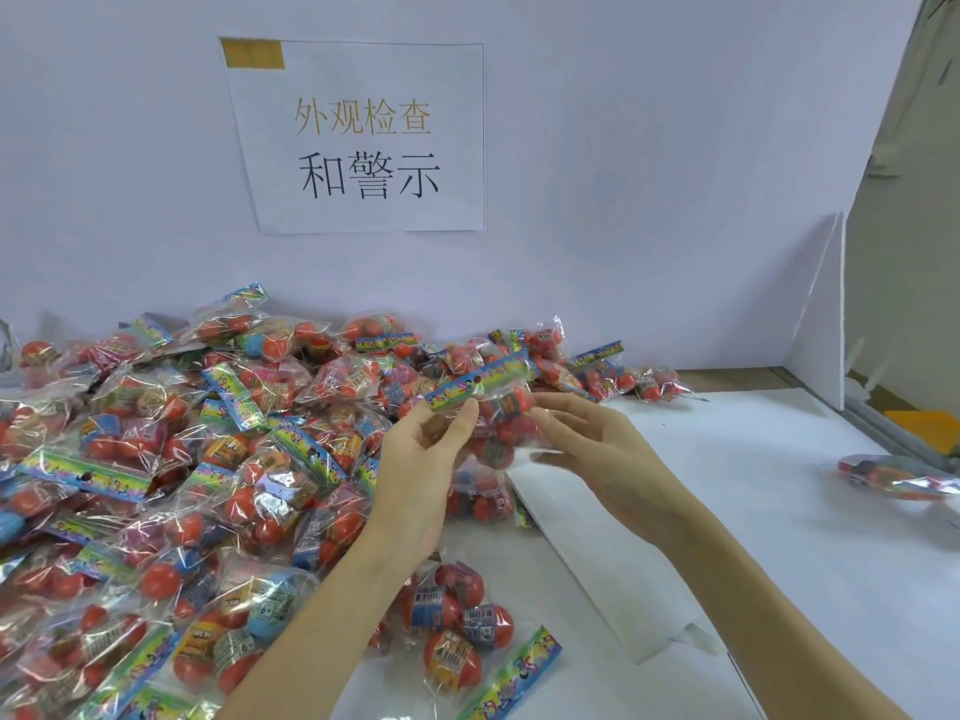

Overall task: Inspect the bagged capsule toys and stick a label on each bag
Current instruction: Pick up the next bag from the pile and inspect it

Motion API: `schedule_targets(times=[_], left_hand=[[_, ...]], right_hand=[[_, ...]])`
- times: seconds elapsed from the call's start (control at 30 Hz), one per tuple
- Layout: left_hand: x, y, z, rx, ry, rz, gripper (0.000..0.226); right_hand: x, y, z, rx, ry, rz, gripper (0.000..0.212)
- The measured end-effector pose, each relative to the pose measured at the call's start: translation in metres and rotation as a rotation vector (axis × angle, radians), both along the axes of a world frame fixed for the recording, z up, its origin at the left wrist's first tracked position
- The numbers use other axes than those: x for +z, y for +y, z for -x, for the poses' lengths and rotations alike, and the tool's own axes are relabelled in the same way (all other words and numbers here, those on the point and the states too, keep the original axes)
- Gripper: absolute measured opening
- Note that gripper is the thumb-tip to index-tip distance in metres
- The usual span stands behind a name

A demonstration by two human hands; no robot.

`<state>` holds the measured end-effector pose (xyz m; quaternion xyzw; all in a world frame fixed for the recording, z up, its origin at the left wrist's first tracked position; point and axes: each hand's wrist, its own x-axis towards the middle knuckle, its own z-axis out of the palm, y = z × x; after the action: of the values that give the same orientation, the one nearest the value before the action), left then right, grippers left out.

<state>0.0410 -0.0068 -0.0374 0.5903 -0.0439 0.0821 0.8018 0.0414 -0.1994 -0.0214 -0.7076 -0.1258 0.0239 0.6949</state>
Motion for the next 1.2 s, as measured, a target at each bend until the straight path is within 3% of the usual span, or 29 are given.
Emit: schedule_targets(times=[0.07, 0.17, 0.27, 0.47, 0.57, 0.67, 0.73, 0.83, 0.97, 1.07, 1.2], left_hand=[[0.001, 0.001, -0.001, -0.022, 0.029, 0.102, 0.011], [0.007, 0.001, 0.002, -0.09, 0.038, 0.114, 0.028], [0.009, 0.003, 0.003, -0.04, 0.068, 0.047, 0.016], [0.013, -0.002, 0.006, -0.045, 0.056, 0.175, 0.015], [0.012, -0.008, 0.009, 0.007, 0.075, 0.215, 0.018], [0.01, -0.012, 0.01, 0.071, 0.106, 0.206, 0.017], [0.01, -0.014, 0.01, 0.083, 0.106, 0.209, 0.018], [0.014, -0.012, 0.01, 0.08, 0.09, 0.23, 0.02], [0.022, 0.012, 0.001, 0.129, 0.092, 0.33, 0.017], [0.021, 0.029, -0.007, 0.226, 0.052, 0.24, 0.013], [0.011, 0.022, -0.009, 0.275, 0.018, 0.032, 0.028]], right_hand=[[0.0, 0.002, 0.001, -0.024, 0.006, 0.006, 0.031], [0.0, 0.001, 0.002, -0.049, -0.014, -0.013, 0.029], [0.002, -0.004, 0.001, -0.057, -0.054, 0.003, 0.029], [0.001, -0.002, 0.0, -0.157, -0.085, -0.108, 0.024], [0.005, -0.003, 0.003, 0.001, 0.012, -0.152, 0.033], [0.004, 0.001, 0.006, 0.178, 0.096, 0.035, 0.051], [0.0, 0.005, 0.009, 0.233, 0.072, 0.155, 0.046], [-0.002, 0.004, 0.01, 0.266, 0.069, 0.167, 0.029], [0.002, -0.001, 0.011, 0.325, 0.109, 0.129, 0.031], [0.002, 0.001, 0.01, 0.312, 0.105, 0.138, 0.034], [-0.001, 0.011, 0.011, 0.288, 0.09, 0.106, 0.042]])
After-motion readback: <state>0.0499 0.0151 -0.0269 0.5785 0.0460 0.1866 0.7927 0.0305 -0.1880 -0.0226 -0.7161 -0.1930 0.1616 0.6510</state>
